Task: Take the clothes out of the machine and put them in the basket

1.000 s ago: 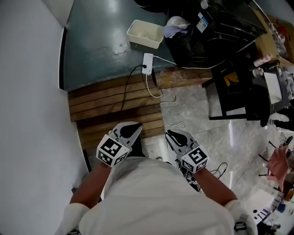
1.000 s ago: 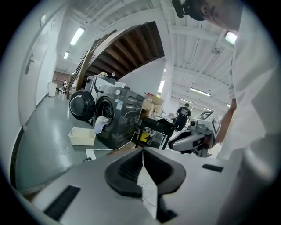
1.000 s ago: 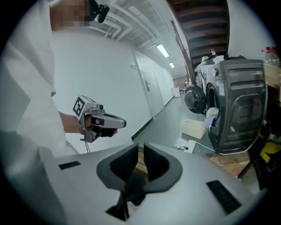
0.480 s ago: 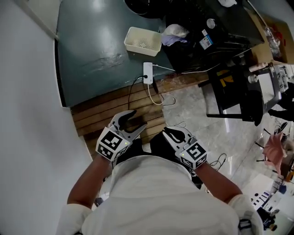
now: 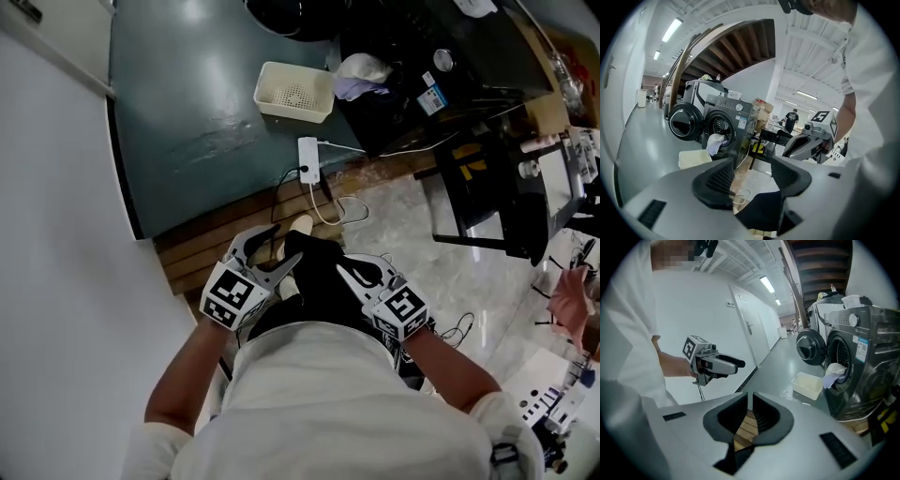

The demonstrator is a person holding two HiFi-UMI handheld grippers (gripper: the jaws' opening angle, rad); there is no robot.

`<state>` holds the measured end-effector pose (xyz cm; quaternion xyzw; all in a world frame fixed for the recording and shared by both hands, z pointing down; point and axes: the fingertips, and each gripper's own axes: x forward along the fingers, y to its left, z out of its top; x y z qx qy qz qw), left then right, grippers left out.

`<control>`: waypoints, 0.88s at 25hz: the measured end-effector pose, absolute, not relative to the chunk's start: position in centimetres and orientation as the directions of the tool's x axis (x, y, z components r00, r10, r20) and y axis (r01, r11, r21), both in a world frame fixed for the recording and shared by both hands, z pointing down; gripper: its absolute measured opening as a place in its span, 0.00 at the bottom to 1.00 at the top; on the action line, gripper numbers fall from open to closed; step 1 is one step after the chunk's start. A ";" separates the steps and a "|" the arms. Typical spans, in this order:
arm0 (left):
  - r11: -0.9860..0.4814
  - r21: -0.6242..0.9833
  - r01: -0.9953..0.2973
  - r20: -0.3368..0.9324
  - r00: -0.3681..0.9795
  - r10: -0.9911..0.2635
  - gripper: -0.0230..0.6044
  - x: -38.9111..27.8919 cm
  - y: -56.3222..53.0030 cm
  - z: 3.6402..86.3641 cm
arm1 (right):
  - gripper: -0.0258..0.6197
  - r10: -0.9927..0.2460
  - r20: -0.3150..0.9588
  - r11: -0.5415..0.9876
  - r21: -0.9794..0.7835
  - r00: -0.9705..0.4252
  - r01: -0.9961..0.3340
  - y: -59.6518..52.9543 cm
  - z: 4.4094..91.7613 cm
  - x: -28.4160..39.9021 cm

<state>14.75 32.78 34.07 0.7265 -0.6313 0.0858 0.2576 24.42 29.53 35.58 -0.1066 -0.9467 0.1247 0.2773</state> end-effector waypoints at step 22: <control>-0.251 0.158 -0.955 0.563 0.296 -0.771 0.44 1.2 12.5 22.2 | 0.08 0.136 0.373 0.933 -0.359 -0.918 -0.008 13.3 27.4 9.9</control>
